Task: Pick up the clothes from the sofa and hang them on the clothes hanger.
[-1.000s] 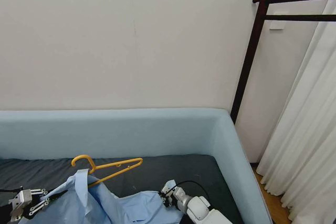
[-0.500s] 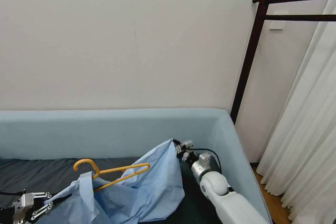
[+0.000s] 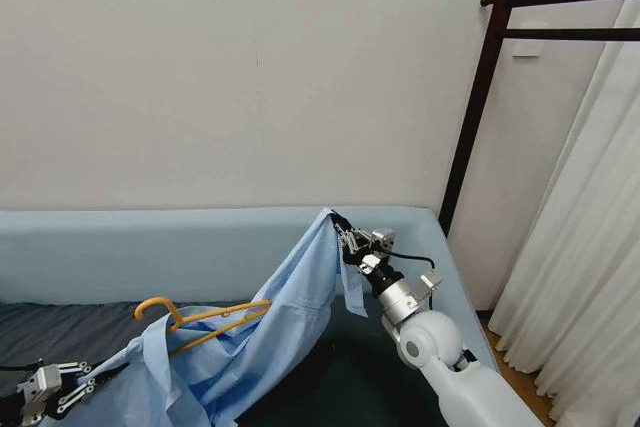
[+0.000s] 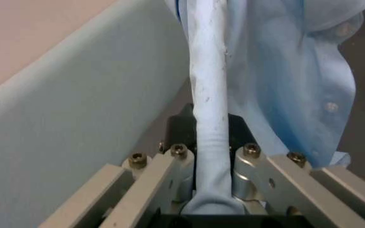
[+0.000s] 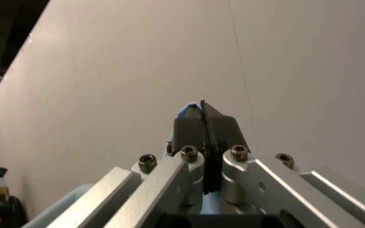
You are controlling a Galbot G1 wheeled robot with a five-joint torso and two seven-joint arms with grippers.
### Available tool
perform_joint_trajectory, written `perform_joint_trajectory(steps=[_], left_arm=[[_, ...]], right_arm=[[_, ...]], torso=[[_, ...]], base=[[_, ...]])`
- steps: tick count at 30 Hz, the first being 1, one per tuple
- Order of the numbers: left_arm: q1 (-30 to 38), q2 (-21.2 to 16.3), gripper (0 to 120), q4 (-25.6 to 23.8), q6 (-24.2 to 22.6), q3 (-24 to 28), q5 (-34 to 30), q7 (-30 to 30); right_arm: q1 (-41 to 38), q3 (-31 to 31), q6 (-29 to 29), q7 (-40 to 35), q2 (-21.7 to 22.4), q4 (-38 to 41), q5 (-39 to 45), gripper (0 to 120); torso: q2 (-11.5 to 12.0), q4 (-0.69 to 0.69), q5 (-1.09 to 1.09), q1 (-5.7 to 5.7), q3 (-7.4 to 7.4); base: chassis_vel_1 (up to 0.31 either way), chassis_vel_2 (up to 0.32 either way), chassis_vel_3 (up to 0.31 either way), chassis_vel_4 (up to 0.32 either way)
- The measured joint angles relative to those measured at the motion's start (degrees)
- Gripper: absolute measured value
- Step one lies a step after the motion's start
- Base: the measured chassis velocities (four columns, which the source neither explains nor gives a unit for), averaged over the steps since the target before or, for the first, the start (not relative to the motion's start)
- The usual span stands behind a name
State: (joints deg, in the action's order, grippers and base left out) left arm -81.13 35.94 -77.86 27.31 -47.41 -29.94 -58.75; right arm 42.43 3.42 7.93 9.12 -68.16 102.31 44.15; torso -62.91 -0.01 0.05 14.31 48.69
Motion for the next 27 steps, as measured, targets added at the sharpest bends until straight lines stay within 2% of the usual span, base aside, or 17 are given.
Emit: perform_joint_trajectory(steps=[9, 14, 17, 18, 19, 22, 23, 25, 27], left_arm=[[0.3, 1.8, 5, -0.5, -0.2, -0.2, 5.6, 4.4], [0.4, 2.4, 5, -1.5, -1.1, -0.1, 6.9, 9.8], [0.4, 3.0, 5, -3.4, -2.0, 0.7, 5.2, 17.5], [0.4, 3.0, 5, -3.4, -2.0, 0.7, 5.2, 17.5], [0.4, 3.1, 5, -5.0, -2.6, 1.3, 2.9, 22.5], [1.0, 3.1, 5, -8.0, -3.5, 2.4, -1.6, 30.1], [1.0, 3.1, 5, -8.0, -3.5, 2.4, -1.6, 30.1], [1.3, 2.8, 5, -9.8, -3.7, 2.6, -4.6, 32.4], [1.2, 1.7, 5, -11.8, -3.7, 2.4, -6.9, 32.9]], right_arm=[[0.0, 1.1, 1.3, 1.0, 0.4, 7.0, 4.1, 0], [3.0, 1.5, 4.0, 6.1, 1.3, 10.3, 6.7, 0], [7.1, 1.8, 6.2, 12.5, 2.3, 11.4, 6.7, 0], [7.1, 1.8, 6.2, 12.5, 2.3, 11.4, 6.7, 0], [9.3, 0.9, 7.4, 15.4, 3.1, 10.9, 5.2, 0], [11.6, -1.0, 9.8, 18.3, 3.9, 7.5, -0.5, 0], [11.6, -1.0, 9.8, 18.3, 3.9, 7.5, -0.5, 0], [12.3, -2.4, 10.8, 18.2, 4.0, 4.8, -6.0, 2], [12.4, -4.2, 11.1, 15.0, 3.9, 1.9, -12.6, 12]], torso=[[0.0, 0.00, 0.00, 0.00, 0.00], [0.0, 0.00, 0.00, 0.00, 0.00], [0.0, -0.01, 0.00, 0.00, 0.00], [0.0, -0.01, 0.00, 0.00, 0.00], [0.0, -0.02, 0.01, 0.00, -0.01], [0.0, -0.01, 0.01, 0.00, 0.00], [0.0, -0.01, 0.01, 0.00, 0.00], [0.0, -0.02, 0.01, 0.00, 0.00], [0.0, -0.01, 0.01, 0.00, 0.00]], base=[[0.000, 0.000, 0.000, 0.000], [0.000, 0.000, 0.000, 0.000], [0.000, 0.000, 0.000, 0.000], [0.000, 0.000, 0.000, 0.000], [0.000, 0.000, 0.000, 0.000], [0.000, 0.000, 0.000, 0.000], [0.000, 0.000, 0.000, 0.000], [0.000, 0.000, 0.000, 0.000], [0.000, 0.000, 0.000, 0.000]])
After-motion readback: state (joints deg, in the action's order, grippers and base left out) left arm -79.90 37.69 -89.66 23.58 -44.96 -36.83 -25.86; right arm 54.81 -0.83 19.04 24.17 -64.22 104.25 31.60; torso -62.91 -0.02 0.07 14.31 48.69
